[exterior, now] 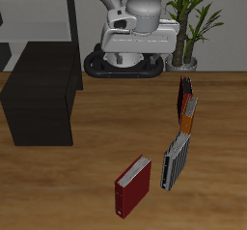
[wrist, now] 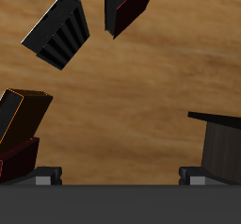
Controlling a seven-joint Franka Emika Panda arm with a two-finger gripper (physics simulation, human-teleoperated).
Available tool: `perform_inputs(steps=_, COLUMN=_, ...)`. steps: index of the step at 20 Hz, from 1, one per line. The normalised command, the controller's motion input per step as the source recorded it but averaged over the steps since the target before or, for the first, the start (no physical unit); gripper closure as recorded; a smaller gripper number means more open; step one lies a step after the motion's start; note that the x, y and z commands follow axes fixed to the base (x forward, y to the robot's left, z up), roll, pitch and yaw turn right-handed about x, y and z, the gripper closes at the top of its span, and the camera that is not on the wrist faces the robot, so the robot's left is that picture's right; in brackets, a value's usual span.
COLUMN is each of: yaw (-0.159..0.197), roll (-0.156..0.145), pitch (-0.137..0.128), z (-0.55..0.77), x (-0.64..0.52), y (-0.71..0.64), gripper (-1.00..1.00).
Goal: Place the right red book flat on top of the shelf
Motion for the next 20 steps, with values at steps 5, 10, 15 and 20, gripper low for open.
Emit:
perform_inputs(steps=5, yaw=-0.015, roll=-0.037, pitch=-0.002, z=0.07, x=0.31, y=-0.10, gripper=-1.00)
perform_inputs(steps=10, yaw=-0.021, roll=-0.036, pitch=0.005, z=0.04, x=0.28, y=-0.12, gripper=-1.00)
perform_inputs(steps=15, yaw=-0.017, roll=-0.032, pitch=-0.020, z=0.12, x=0.55, y=-0.07, gripper=-1.00)
perform_inputs(steps=20, yaw=-0.023, roll=-0.004, pitch=-0.018, z=0.10, x=0.33, y=0.10, gripper=-1.00)
